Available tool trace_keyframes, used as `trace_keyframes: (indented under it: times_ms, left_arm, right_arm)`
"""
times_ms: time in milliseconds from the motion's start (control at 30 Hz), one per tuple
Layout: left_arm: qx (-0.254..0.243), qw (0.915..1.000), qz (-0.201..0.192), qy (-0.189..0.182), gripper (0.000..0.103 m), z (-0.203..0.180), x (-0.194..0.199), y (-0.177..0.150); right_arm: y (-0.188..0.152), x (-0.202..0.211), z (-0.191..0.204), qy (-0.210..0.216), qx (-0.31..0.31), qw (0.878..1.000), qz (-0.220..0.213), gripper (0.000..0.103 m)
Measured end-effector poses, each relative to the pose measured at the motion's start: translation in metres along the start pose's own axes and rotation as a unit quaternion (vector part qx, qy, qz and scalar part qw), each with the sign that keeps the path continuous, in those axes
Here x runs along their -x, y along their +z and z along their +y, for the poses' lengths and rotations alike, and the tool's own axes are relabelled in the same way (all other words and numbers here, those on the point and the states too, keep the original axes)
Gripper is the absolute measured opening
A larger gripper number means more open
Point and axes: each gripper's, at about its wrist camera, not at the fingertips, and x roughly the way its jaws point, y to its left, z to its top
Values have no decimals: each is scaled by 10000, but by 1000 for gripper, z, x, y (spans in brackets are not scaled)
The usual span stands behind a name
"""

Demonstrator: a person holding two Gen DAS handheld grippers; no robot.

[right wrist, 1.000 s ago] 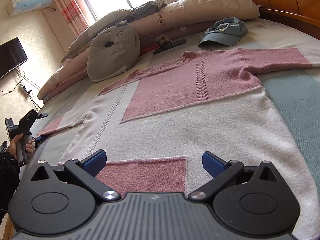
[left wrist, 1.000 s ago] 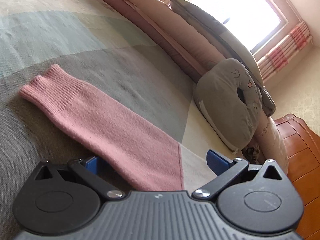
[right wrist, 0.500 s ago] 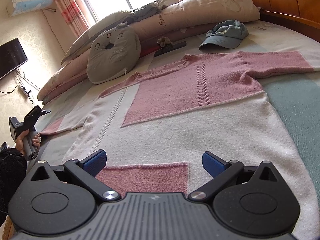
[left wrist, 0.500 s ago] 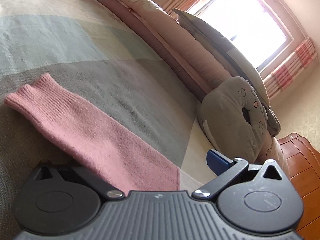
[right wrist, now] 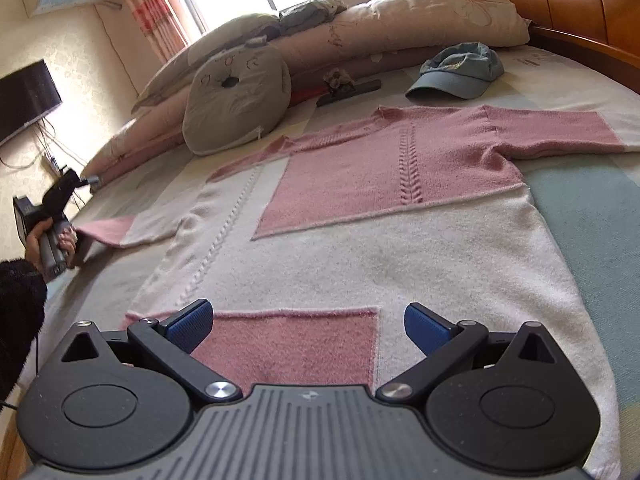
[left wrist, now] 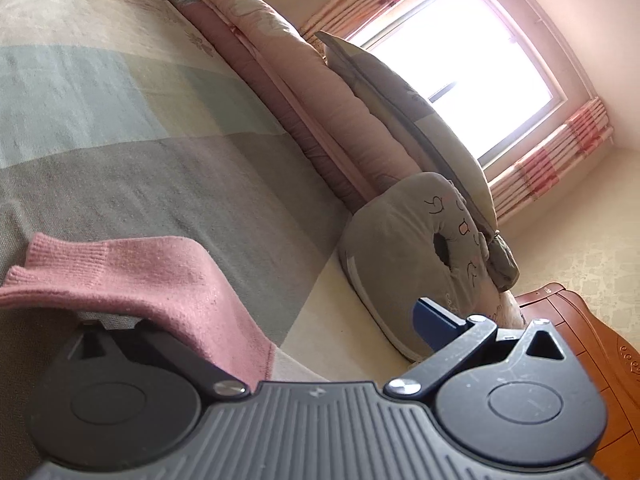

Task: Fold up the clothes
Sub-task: 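Grasp the pink sleeve cuff with the left tool, then carry the held cuff across the sweater body toward the collar with the left tool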

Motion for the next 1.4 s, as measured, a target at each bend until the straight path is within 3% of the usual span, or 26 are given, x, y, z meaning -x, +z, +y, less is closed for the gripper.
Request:
trace_keyframes:
  times_ms: [267,667,1400]
  left_arm:
    - [-26,9999,71,-97,102,-36,4,-7]
    - [-324,9979,516,-203,102,-113,3,-19]
    - [-535,9937,899,-407,102,-229,-22,-70]
  right_arm:
    - [-8,1,3,-219,87,9978,612,103]
    - [-12,16,0,-16,70,9974,716,103]
    - [-3,48,-35,78,99,9961,873,103]
